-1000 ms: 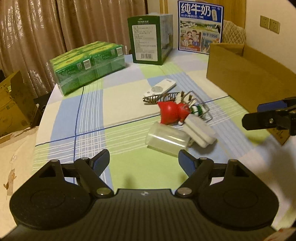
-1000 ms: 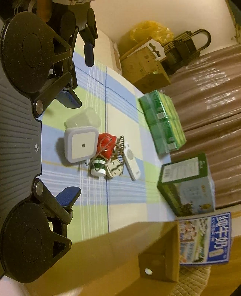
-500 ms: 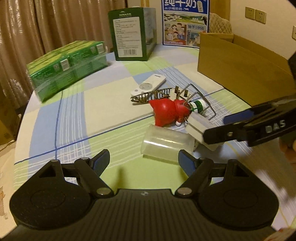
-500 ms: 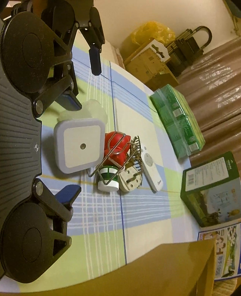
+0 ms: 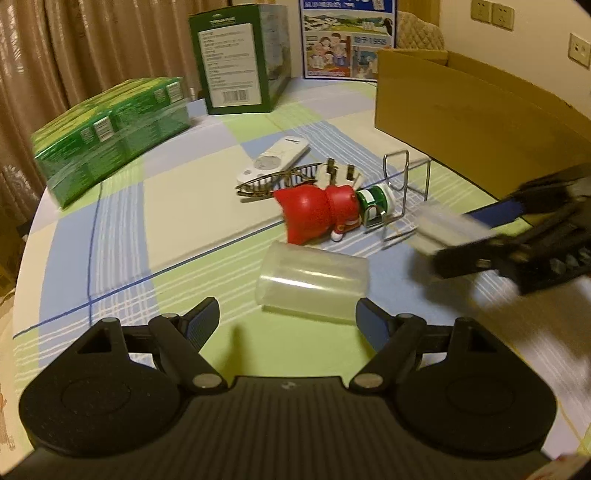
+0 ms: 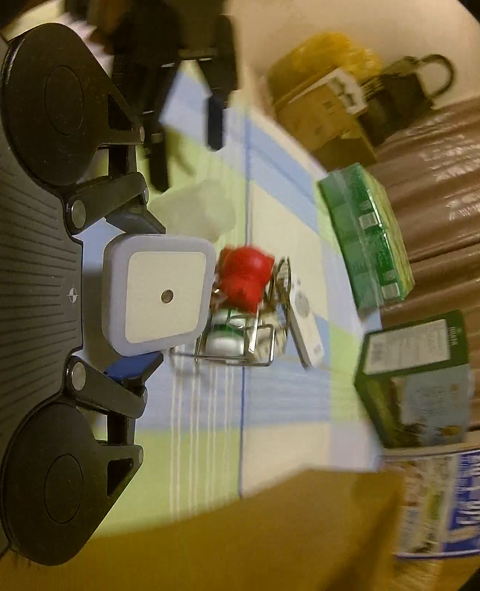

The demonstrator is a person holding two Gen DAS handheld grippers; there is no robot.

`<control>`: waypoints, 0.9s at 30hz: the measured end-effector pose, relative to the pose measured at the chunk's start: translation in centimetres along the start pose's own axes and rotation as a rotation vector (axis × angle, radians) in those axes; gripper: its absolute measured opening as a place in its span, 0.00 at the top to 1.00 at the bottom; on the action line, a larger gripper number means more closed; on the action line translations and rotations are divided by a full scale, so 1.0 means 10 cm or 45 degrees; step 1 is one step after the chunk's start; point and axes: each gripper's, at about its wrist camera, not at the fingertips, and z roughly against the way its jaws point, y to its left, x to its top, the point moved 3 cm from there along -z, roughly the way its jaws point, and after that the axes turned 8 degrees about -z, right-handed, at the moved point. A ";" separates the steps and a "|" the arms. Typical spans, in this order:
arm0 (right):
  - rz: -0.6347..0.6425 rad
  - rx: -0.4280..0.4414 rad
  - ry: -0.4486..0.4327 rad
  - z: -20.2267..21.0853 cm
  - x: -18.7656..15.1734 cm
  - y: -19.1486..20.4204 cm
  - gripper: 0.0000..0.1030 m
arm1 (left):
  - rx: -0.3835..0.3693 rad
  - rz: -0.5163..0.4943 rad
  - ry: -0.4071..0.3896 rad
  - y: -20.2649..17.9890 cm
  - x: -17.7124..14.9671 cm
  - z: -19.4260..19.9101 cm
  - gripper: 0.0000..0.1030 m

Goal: Organize rigid objects
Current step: 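Grasp the clear plastic container with the left gripper while the right gripper grasps the white square night light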

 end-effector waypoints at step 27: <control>0.031 -0.192 -0.012 0.13 -0.40 -0.29 0.38 | 0.063 0.098 0.021 -0.16 0.20 -0.33 0.33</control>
